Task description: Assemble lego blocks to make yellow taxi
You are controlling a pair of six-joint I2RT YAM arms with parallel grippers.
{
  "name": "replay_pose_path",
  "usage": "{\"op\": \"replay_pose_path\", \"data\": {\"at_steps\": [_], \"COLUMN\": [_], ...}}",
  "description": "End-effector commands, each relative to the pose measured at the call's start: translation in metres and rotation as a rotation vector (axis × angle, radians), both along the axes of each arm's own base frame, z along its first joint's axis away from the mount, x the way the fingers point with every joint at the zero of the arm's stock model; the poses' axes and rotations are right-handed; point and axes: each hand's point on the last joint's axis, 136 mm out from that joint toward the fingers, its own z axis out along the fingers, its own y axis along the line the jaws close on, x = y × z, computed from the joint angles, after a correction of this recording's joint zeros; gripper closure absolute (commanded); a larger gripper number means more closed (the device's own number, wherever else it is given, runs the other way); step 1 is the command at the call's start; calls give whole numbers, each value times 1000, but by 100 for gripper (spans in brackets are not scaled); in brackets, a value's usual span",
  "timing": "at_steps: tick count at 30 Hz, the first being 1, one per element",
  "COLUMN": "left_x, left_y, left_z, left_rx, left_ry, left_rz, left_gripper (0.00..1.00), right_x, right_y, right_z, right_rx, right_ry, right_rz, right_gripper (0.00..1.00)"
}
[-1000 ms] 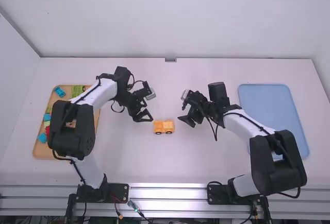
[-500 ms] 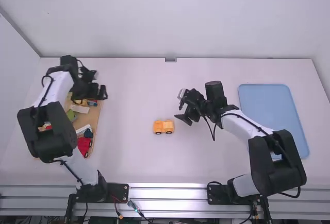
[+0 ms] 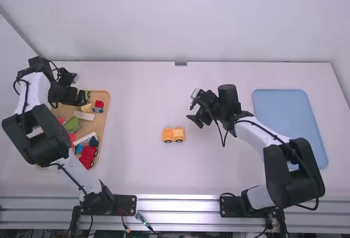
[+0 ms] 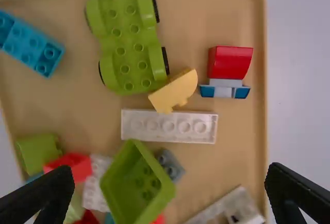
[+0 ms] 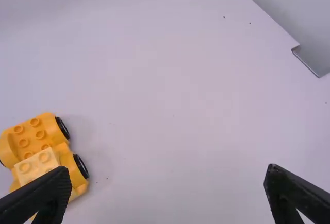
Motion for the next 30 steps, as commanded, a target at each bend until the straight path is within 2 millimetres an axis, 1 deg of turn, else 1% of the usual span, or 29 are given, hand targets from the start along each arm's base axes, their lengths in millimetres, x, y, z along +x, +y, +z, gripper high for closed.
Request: {"op": "replay_pose_path", "data": {"at_steps": [1,3,4,5,6,7,8,11,18,22,23,26,27,28,30], "left_x": [2,3,4,5,7,8,8,8,11,7,6,6,6,7,10], "left_y": [-1,0,2,3,5,6,5,-1,2,-4,-3,-3,-2,-2,0], "left_z": [-20,-34,-41,-44,-52,-57,-60,-66,-70,-78,-80,-84,-85,-86,-87], "left_rx": [77,111,126,129,132,132,127,92,95,85,87,95,97,100,109], "left_ry": [79,122,140,146,151,157,159,150,122,123,122,123,122,118,107], "left_rz": [-249,-326,-346,-346,-349,-360,-372,-421,-427,-511,-505,-507,-509,-513,-508], "left_gripper": [0,3,11,13,21,25,28,45,43,43,46,46,48,51,51], "right_x": [7,8,9,10,12,14,14,17,17,17,17,17,17,17,17], "right_y": [1,2,1,1,-1,-3,-3,-4,-4,-4,-4,-4,-4,-4,-4], "right_z": [9,11,13,13,15,16,17,20,21,21,21,21,21,21,21], "right_rx": [13,23,30,33,39,47,50,63,66,66,66,66,66,66,66], "right_ry": [-13,-3,4,7,11,18,17,28,28,28,28,28,28,28,28], "right_rz": [-14,-27,-36,-41,-53,-65,-65,-81,-81,-81,-81,-81,-81,-81,-81], "right_gripper": [1,1,1,1,1,1,1,1,1,1,1,1,1,1,1]}}
